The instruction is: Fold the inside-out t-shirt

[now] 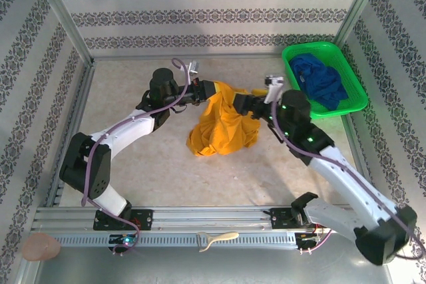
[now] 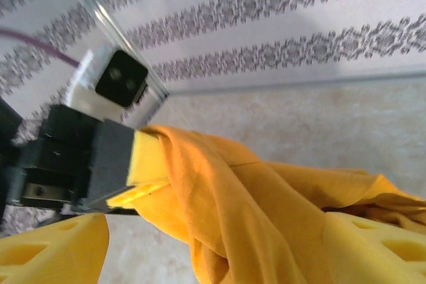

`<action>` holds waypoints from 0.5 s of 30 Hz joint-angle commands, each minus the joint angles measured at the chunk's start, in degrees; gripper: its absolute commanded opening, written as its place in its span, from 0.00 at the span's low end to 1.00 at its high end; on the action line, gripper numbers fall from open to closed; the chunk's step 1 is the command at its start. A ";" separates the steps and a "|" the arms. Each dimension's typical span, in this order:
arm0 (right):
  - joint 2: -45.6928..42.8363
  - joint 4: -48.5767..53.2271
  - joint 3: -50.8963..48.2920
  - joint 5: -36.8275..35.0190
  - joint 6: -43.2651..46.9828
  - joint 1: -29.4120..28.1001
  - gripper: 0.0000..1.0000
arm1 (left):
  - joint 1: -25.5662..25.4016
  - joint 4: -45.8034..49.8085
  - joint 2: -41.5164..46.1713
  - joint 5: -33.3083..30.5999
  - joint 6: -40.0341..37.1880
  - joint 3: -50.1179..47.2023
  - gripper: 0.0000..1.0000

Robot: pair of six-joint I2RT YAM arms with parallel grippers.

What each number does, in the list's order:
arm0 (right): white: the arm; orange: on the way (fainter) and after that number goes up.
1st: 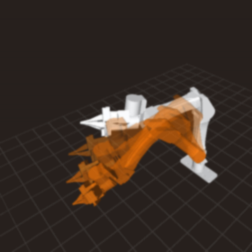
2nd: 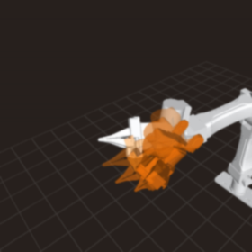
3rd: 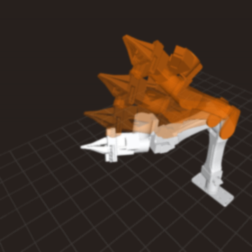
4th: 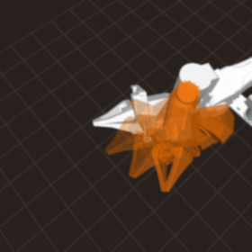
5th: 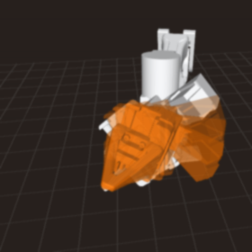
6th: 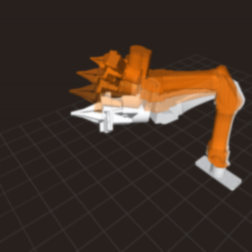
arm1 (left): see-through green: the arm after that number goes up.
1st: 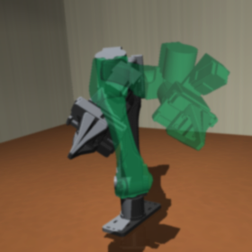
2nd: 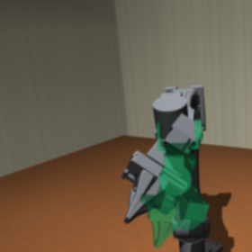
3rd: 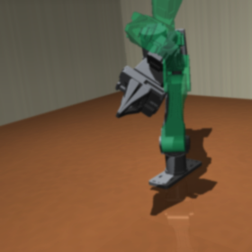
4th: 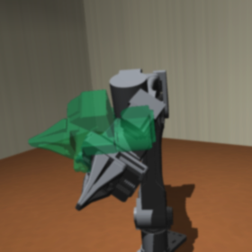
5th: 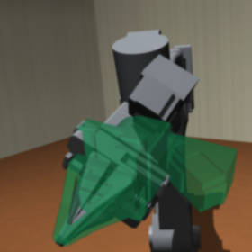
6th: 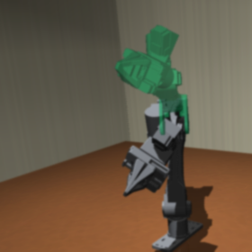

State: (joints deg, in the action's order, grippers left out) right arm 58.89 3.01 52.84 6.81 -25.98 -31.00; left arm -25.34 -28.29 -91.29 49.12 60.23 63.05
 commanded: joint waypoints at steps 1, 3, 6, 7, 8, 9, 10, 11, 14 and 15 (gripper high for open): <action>4.39 2.13 2.57 -4.36 3.99 -2.16 0.84 | -0.80 6.26 2.14 -1.34 -3.84 2.50 0.00; 7.75 0.74 3.16 -4.52 3.76 -2.13 0.84 | -1.11 6.89 2.18 -1.13 -3.80 3.06 0.00; 12.65 -0.54 4.06 -3.03 3.42 -0.85 0.78 | -1.40 7.39 2.22 -0.63 -3.36 3.74 0.00; 13.64 -1.10 3.81 -2.90 2.75 -0.07 0.74 | -1.49 7.21 2.18 -0.19 -2.97 3.84 0.00; 14.48 -1.95 3.11 -2.48 1.63 1.25 0.64 | -1.41 7.11 2.30 0.29 -2.64 4.01 0.00; 14.90 -2.98 2.17 -1.51 -0.05 2.81 0.50 | -1.44 7.03 2.35 0.70 -2.35 4.17 0.00; 15.10 -3.93 1.06 -0.53 -1.63 4.51 0.38 | -1.42 6.97 2.53 1.10 -2.03 4.13 0.00; 15.09 -5.03 -0.34 0.43 -3.25 6.28 0.27 | -1.44 6.62 2.66 1.40 -1.60 4.18 0.00; 14.74 -7.39 -3.32 5.34 -5.58 10.07 0.01 | -1.13 3.09 2.64 2.49 1.14 4.07 0.00; 14.15 -8.16 -4.10 7.42 -5.80 10.62 0.00 | -0.96 1.92 2.25 2.81 2.31 4.18 0.00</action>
State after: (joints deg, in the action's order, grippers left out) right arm 74.04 -2.20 51.24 10.20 -28.99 -22.37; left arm -26.46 -21.80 -90.94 49.89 59.79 65.17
